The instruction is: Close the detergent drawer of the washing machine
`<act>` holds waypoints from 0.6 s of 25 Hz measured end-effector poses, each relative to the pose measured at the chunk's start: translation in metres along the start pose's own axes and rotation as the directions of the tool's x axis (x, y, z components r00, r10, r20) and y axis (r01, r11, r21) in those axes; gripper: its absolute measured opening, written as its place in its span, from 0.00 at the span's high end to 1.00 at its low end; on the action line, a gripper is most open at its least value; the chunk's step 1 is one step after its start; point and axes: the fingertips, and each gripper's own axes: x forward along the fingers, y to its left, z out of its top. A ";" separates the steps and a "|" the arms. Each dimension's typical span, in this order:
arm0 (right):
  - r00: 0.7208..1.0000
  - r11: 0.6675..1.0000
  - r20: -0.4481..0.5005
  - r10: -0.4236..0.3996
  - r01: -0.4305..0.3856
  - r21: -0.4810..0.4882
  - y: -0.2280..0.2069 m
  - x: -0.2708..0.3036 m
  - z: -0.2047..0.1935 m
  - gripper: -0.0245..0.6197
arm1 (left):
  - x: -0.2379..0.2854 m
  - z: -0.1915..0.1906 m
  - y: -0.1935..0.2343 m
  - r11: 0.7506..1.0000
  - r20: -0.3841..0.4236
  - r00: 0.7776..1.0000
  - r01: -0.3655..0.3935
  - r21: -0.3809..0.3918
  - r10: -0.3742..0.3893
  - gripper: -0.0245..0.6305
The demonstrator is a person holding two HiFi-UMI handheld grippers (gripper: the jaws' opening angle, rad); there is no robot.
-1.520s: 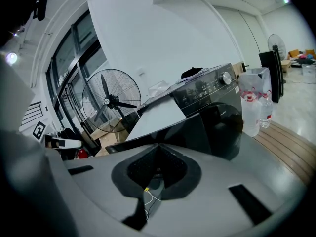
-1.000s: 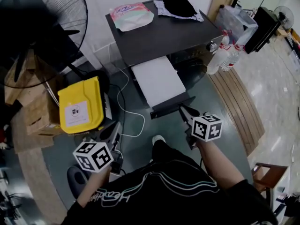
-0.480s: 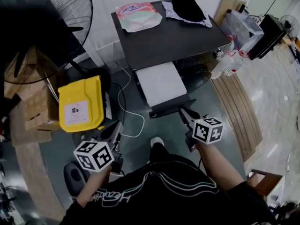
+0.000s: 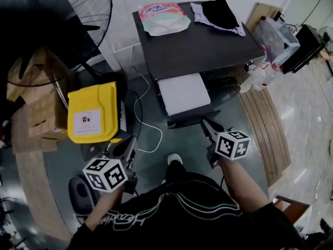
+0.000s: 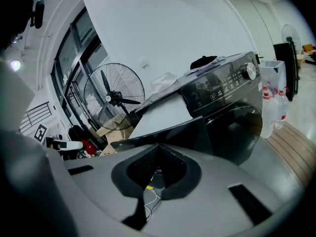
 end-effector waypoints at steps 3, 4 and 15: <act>1.000 1.000 0.004 -0.003 0.003 0.002 -0.002 0.009 0.009 0.92 | 0.002 0.002 0.005 1.000 0.005 1.000 -0.006 -0.009 0.006 0.93; 1.000 1.000 0.002 -0.002 0.002 0.007 -0.003 0.011 0.012 0.92 | 0.003 0.003 0.005 1.000 0.006 1.000 -0.008 -0.012 0.008 0.93; 1.000 1.000 0.006 0.016 -0.016 0.012 -0.005 0.034 0.036 0.92 | 0.013 0.024 0.011 1.000 0.016 1.000 -0.026 -0.014 0.026 0.93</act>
